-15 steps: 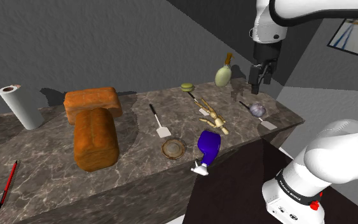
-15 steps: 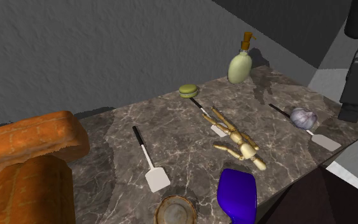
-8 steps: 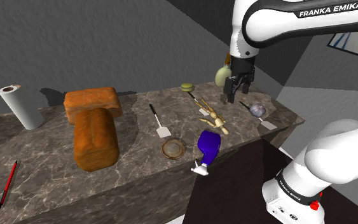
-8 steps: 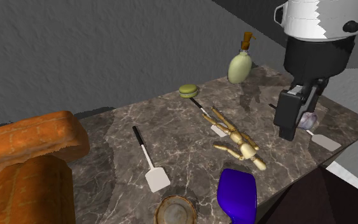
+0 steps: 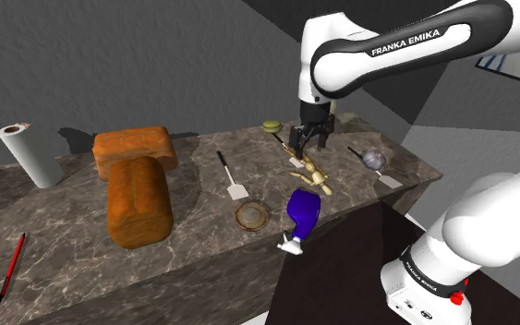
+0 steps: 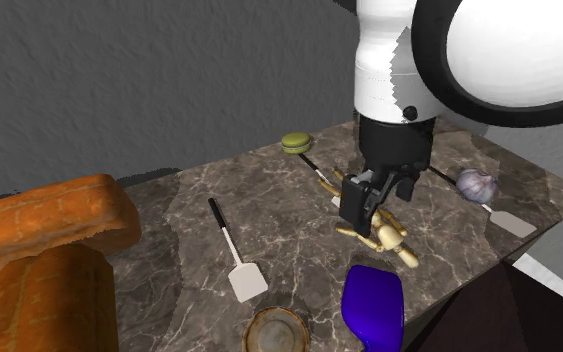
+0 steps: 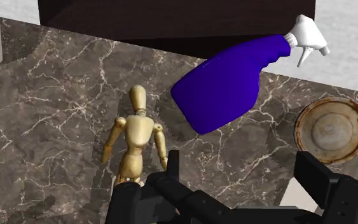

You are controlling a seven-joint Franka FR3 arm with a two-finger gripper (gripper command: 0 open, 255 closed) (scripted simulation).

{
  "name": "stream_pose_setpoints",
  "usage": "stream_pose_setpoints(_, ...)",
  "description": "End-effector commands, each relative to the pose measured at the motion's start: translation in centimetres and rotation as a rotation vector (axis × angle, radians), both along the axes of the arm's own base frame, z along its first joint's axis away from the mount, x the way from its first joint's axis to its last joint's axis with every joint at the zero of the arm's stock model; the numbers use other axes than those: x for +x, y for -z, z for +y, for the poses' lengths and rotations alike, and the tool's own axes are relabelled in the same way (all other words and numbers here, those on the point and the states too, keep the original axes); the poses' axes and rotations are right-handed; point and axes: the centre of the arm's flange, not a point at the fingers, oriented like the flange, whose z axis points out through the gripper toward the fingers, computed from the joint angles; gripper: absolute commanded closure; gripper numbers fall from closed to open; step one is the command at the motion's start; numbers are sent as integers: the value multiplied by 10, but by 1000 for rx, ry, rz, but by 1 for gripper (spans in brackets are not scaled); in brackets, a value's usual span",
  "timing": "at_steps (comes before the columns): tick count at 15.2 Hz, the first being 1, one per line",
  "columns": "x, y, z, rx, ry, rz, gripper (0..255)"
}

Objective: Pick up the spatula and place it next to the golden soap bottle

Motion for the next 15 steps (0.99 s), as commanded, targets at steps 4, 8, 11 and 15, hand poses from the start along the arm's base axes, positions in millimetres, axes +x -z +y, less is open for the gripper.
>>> stream_pose_setpoints(4, 41, 39, 27, 12, 42, -42, 0)
stream_pose_setpoints(8, 75, 67, 47, 20, 75, -74, 0)
stream_pose_setpoints(11, 102, 88, 61, 26, 100, -97, 0)
stream_pose_setpoints(15, 139, 114, 79, 35, 132, -129, 0)
